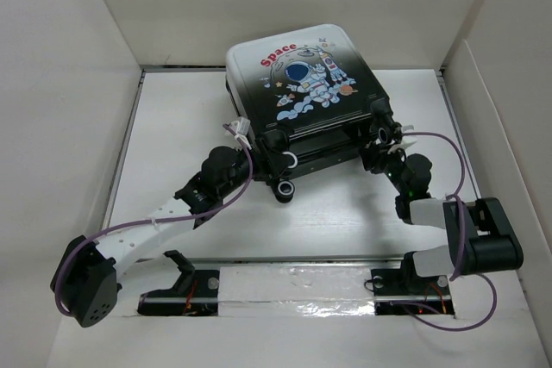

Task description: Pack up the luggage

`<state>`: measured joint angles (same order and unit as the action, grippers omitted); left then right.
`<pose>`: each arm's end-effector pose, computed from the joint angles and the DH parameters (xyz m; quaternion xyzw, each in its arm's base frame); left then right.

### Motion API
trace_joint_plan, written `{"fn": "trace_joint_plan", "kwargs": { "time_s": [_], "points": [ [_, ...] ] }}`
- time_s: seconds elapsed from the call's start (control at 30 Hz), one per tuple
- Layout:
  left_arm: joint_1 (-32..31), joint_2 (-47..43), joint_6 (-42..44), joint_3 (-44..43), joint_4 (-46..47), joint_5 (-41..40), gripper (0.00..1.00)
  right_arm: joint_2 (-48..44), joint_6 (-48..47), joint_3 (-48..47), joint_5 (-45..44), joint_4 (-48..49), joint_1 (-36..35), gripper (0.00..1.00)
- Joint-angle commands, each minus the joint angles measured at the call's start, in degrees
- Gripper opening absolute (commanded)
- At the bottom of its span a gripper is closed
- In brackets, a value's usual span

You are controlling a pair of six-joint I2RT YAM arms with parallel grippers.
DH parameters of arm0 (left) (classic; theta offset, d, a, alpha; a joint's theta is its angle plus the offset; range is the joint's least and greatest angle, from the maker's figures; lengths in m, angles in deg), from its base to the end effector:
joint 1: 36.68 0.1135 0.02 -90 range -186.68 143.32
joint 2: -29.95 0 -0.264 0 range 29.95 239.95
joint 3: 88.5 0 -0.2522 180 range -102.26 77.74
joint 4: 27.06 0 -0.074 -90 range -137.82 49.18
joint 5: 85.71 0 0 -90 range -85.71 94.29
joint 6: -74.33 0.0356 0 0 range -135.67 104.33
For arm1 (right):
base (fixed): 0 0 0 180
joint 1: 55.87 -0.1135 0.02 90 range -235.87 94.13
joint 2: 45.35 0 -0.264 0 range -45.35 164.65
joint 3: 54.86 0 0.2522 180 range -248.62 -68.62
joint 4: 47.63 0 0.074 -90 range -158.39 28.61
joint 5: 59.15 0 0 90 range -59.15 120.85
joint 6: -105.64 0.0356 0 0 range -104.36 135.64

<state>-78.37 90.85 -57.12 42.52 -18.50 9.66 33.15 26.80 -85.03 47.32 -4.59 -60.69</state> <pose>0.1827 -0.1672 0.2857 0.0337 0.7267 -0.4802 0.4901 0.2410 0.0305 0.1738 -0.0559 0.7356 0.1975 0.6456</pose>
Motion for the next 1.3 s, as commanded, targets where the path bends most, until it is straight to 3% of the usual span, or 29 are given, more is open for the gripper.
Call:
{"fn": "trace_joint_plan", "kwargs": {
  "time_s": [0.0, 0.5, 0.57, 0.8, 1.17, 1.27],
  "points": [
    [-3.4, -5.01, 3.66, -1.87, 11.69, 13.44, 0.0, 2.62, 1.14, -2.23, 0.14, 10.33, 0.95, 0.46],
    [-3.4, -3.43, 4.27, -2.13, 10.9, 12.92, 0.0, 9.39, 4.04, -1.27, 4.18, 23.86, 0.95, 0.0],
    [-3.4, -2.81, 4.19, -2.31, 11.42, 13.0, 0.0, 9.74, 4.93, 0.49, 4.1, 25.91, 0.95, 0.0],
    [-3.4, 2.19, 2.43, -6.34, 15.64, 14.5, 0.0, 8.52, 3.0, 3.13, -3.36, 21.98, -13.62, 0.0],
    [-3.4, 10.9, -1.17, -15.22, 20.12, 17.92, 0.0, 1.65, 3.52, -2.3, -18.57, 6.93, -46.74, 0.0],
    [-3.4, 11.95, -2.4, -16.54, 20.56, 18.89, 0.0, 3.85, 5.62, -4.33, -18.06, 8.77, -49.84, 0.0]
  ]
}}
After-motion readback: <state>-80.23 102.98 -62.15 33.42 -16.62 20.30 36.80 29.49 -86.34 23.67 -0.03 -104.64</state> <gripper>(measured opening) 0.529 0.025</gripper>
